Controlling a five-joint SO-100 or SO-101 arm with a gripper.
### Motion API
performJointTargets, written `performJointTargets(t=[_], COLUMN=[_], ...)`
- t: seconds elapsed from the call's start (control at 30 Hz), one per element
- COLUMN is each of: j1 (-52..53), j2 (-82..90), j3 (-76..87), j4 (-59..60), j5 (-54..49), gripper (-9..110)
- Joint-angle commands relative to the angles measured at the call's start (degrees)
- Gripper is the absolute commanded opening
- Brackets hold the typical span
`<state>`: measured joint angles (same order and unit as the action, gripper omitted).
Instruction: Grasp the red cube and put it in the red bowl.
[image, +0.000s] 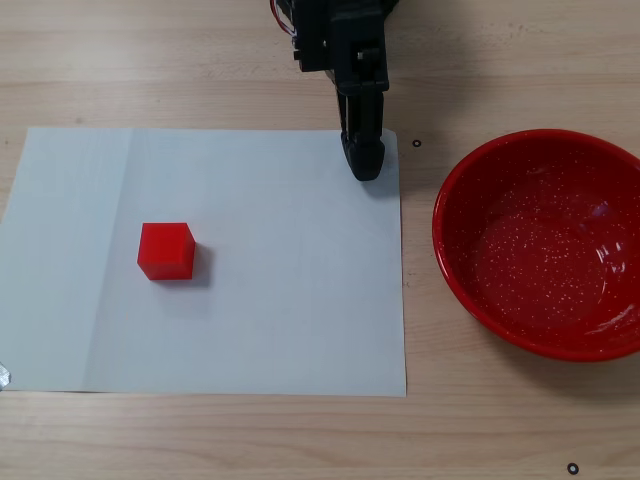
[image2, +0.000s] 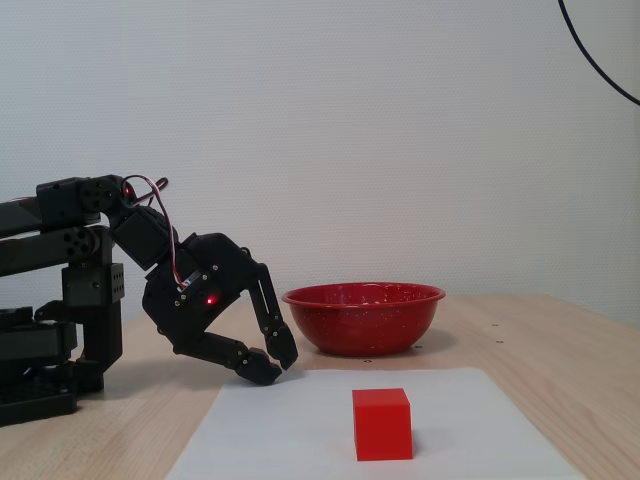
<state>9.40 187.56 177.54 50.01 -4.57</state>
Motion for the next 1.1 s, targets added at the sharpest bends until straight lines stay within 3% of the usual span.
performJointTargets(t=[0.0, 1.07], j1=[0.2, -2.0], j2=[0.1, -1.2], j3=[0.3, -4.0], j4=[1.1, 5.4], j5=[1.2, 2.5], gripper=[0, 0])
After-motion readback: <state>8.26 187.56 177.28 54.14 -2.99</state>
